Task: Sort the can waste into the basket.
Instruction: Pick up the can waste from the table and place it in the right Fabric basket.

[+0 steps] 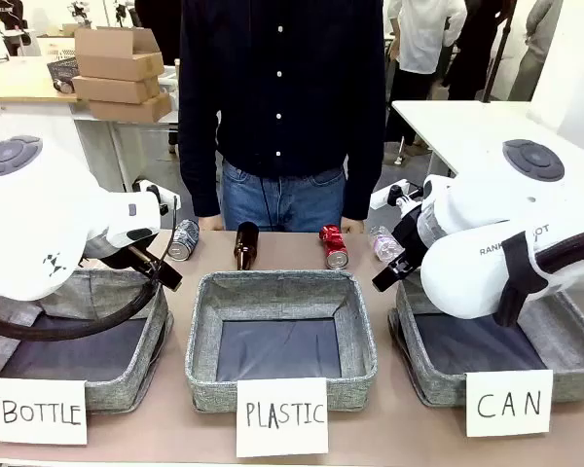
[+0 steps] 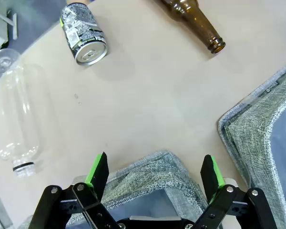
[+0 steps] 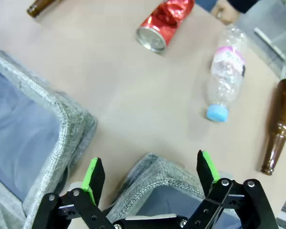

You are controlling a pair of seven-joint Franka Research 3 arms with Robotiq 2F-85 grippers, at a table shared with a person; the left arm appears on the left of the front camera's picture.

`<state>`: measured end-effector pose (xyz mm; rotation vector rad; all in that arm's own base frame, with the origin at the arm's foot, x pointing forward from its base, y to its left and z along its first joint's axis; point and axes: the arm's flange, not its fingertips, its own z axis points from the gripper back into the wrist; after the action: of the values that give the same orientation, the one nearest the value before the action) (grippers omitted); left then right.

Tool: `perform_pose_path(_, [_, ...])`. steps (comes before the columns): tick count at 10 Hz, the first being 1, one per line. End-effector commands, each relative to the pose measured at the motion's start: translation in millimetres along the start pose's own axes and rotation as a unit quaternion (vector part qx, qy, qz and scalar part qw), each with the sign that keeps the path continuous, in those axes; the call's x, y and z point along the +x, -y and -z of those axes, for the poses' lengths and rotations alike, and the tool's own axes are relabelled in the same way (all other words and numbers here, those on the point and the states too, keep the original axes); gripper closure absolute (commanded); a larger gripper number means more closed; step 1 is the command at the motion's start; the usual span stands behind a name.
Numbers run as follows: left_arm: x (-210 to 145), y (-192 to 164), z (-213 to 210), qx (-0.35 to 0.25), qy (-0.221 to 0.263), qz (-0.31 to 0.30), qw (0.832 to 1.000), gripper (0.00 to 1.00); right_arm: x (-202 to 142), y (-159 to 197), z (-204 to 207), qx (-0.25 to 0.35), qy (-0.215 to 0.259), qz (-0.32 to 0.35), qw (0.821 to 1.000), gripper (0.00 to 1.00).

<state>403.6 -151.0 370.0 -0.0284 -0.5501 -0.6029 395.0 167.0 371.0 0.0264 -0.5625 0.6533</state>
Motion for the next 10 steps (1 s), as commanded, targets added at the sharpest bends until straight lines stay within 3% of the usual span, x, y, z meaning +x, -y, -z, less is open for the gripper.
perform_pose_path(1, [0,0,0,0.000,0.000,0.000,1.000,0.00,0,0,0,0.000,0.000,0.000,1.000,0.00])
perform_pose_path(9, [0,0,0,0.000,0.000,0.000,1.000,0.00,0,0,0,0.000,0.000,0.000,1.000,0.00])
perform_pose_path(10, [20,2,-38,-0.020,0.031,0.033,0.999,0.00,12,2,-41,-0.016,0.029,-0.017,0.999,0.00])
